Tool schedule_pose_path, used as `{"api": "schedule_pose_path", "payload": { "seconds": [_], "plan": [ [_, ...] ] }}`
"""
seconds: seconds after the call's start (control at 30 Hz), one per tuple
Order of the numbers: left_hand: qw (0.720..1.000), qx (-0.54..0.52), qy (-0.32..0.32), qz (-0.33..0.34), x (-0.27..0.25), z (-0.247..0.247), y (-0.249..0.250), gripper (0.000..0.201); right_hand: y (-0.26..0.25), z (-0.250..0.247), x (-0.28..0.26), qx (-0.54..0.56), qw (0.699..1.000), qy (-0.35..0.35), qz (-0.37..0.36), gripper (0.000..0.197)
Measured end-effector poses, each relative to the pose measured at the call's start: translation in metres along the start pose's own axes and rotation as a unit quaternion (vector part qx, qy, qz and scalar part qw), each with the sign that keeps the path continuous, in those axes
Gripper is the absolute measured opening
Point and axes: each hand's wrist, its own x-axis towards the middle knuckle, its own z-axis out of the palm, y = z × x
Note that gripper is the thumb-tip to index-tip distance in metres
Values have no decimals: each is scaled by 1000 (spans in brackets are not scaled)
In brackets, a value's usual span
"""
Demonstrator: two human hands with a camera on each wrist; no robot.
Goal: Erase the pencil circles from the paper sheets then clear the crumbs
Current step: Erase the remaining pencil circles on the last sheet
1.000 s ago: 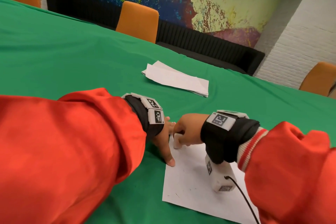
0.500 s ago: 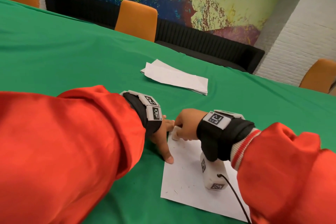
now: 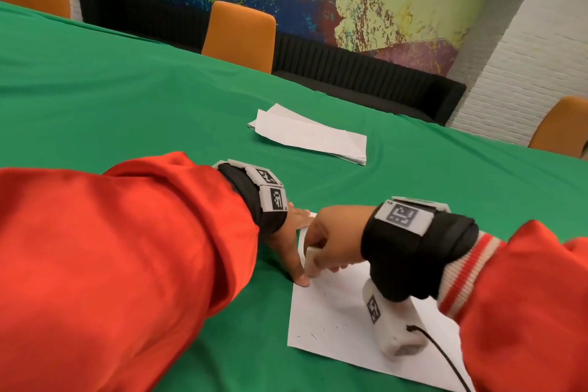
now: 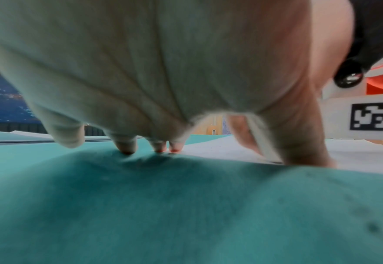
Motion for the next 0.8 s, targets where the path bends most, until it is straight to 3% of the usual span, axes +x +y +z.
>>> {"api": "schedule_pose_path", "payload": {
  "seconds": [0.13, 0.27, 0.43, 0.63, 0.8],
  "plan": [
    [999, 15, -21, -34, 2, 3, -4, 102, 7, -7, 7, -12, 999, 25, 20, 21],
    [1000, 8, -18, -22, 0, 0, -3, 99, 14, -8, 12, -18, 997, 63, 32, 21],
    [997, 41, -40, -49, 6, 3, -6, 110, 6, 1, -3, -17, 1000, -10, -7, 18],
    [999, 19, -23, -24, 0, 0, -3, 100, 10, -9, 11, -35, 998, 53, 29, 23],
    [997, 48, -34, -42, 3, 1, -3, 106, 6, 1, -3, -10, 1000, -5, -6, 20]
  ]
}}
